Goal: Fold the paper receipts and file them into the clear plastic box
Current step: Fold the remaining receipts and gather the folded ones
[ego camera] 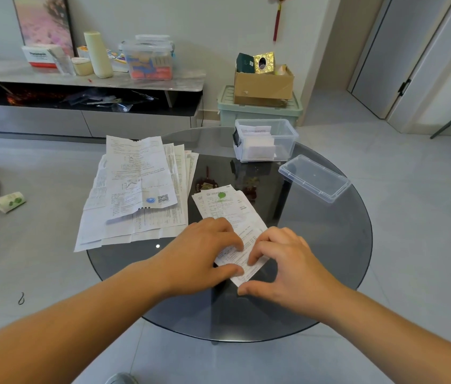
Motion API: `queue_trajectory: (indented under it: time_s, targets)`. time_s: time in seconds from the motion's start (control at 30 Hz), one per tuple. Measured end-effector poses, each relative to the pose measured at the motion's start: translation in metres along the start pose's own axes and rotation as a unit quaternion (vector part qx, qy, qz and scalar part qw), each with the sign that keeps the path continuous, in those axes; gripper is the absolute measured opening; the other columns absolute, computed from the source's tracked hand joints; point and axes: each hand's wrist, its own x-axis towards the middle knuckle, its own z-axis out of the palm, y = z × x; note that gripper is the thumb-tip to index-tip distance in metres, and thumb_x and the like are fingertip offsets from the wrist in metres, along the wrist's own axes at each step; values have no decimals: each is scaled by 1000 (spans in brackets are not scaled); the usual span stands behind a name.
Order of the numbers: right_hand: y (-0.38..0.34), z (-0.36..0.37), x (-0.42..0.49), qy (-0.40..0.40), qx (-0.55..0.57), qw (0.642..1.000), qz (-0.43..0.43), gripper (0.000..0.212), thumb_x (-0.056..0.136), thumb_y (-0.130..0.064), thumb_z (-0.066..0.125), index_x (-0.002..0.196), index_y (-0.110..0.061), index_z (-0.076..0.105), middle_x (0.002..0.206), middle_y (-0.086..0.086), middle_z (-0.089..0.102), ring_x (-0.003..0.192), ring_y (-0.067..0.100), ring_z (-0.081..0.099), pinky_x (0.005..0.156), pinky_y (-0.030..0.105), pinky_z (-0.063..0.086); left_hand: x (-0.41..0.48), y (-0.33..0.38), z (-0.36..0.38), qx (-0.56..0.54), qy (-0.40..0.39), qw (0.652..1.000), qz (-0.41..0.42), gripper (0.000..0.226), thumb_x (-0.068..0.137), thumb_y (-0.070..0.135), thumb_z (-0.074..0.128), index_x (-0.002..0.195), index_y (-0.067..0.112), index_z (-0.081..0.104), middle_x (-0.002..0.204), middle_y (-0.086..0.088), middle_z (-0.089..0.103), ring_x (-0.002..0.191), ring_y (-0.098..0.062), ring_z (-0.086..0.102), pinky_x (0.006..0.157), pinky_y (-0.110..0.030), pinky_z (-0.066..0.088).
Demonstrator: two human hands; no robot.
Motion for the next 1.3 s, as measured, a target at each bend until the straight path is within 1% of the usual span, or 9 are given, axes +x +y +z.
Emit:
queue_trajectory:
  time_s: [0.1, 0.2, 0.47, 0.7, 0.8, 0.97, 1.1, 1.17, 1.3]
  targets:
    - [-5, 4, 0, 5, 29, 999, 28, 41, 70, -71, 72, 95, -42, 56, 109, -27, 39, 110, 0, 31, 97, 24, 29, 3, -4, -4, -28, -20, 999, -6, 36, 91, 50, 65, 123, 35, 63, 121, 14, 52, 112, -5, 46, 99, -28, 42]
    - [-10, 5, 0, -4, 35, 998, 48, 40, 75, -67, 72, 99, -40, 56, 113, -25, 37, 114, 3, 28, 99, 25, 28, 3, -8, -8, -57, -36, 998, -9, 32, 91, 44, 67, 121, 36, 65, 120, 17, 51, 112, -1, 45, 98, -23, 42]
    - [-12, 7, -3, -12, -6, 999, 36, 51, 72, -79, 63, 103, -43, 46, 116, -27, 33, 111, 1, 26, 97, 24, 28, -4, -9, -10, -26, -63, 998, 15, 43, 90, 52, 65, 131, 37, 60, 127, 18, 48, 119, 0, 41, 98, -17, 40]
    - [-15, 10, -7, -2, 13, 1000, 26, 35, 83, -67, 62, 98, -38, 51, 114, -27, 34, 115, 2, 26, 98, 22, 22, -6, -9, -11, -49, -51, 997, 13, 45, 89, 52, 67, 130, 34, 62, 122, 17, 53, 113, -2, 48, 97, -22, 44]
    - [-17, 11, -9, -3, 16, 1000, 26, 27, 88, -62, 60, 96, -38, 52, 115, -26, 35, 117, 3, 25, 96, 20, 21, -6, -11, -12, -63, -55, 996, 9, 43, 88, 53, 68, 127, 35, 64, 120, 20, 52, 112, 0, 48, 96, -19, 44]
    - [-15, 15, -8, 7, 21, 999, 30, 18, 92, -55, 59, 91, -38, 52, 113, -26, 34, 117, 4, 27, 91, 16, 26, -7, -15, -13, -77, -55, 995, 4, 43, 86, 54, 70, 125, 37, 65, 121, 23, 53, 115, 3, 46, 99, -18, 43]
    - [-8, 8, -2, -10, 46, 998, 42, 17, 93, -49, 62, 84, -37, 52, 110, -26, 39, 116, 4, 31, 96, 22, 29, -6, -18, -14, -81, -37, 996, 10, 48, 82, 56, 73, 125, 37, 66, 123, 24, 58, 117, 2, 46, 101, -19, 40]
    - [-2, -1, 2, -20, 91, 994, 50, 16, 93, -42, 64, 82, -35, 55, 108, -24, 47, 116, 5, 37, 95, 24, 35, -6, -18, -14, -80, -20, 997, 8, 45, 81, 53, 75, 122, 36, 68, 120, 24, 62, 114, 3, 48, 98, -17, 41]
    - [5, -19, 4, -46, 180, 979, 84, 13, 94, -31, 65, 83, -30, 59, 112, -18, 58, 117, 5, 50, 82, 21, 51, -4, -15, -13, -78, 18, 997, 12, 32, 86, 49, 72, 114, 35, 73, 113, 23, 67, 108, 4, 52, 92, -14, 44]
